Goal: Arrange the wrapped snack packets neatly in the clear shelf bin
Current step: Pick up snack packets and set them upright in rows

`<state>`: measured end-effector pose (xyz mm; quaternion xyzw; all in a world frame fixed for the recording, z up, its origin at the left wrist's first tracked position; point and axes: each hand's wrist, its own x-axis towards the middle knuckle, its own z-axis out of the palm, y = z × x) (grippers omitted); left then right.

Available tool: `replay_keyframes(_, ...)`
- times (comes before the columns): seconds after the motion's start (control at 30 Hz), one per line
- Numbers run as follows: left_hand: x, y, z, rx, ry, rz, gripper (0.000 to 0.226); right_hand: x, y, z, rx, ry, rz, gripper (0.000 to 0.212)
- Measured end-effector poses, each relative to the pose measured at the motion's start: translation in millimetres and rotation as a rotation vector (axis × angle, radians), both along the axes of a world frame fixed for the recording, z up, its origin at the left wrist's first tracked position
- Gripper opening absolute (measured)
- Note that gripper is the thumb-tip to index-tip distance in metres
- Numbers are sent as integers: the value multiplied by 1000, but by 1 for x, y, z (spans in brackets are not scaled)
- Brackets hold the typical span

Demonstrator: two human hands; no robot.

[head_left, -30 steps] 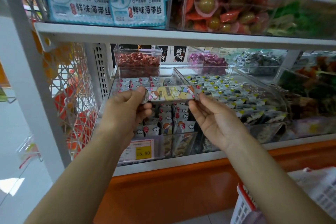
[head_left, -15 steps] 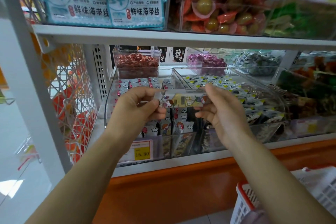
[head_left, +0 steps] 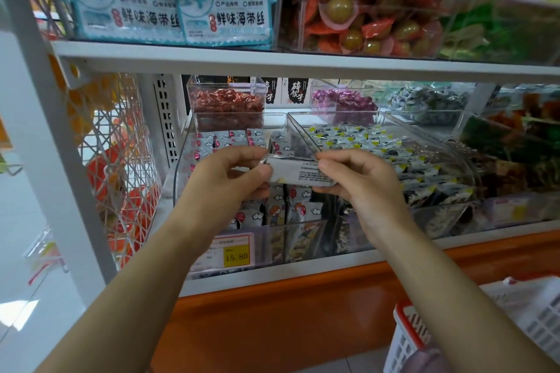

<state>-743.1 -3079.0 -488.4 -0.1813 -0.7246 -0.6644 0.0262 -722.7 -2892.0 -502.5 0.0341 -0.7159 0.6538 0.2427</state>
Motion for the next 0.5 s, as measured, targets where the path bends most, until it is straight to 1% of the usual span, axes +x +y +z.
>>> replay_keyframes(0.13,2,2,2,-56,9,-45,19,-1,1,0,36,31,-86,19)
replay_keyframes(0.23,4,4,2,-107,-24,-50,14,0,1,-2,149,73,-128,21)
replay_keyframes(0.3,4,6,2,-195,7,0,18,1,-1,-2,255,96,-125,20)
replay_keyframes(0.33,4,6,3,-210,19,28,19,2,-2,-3,286,101,-114,18)
replay_keyframes(0.5,-3,2,3,-214,16,68,20,2,-3,-2,326,131,-46,16)
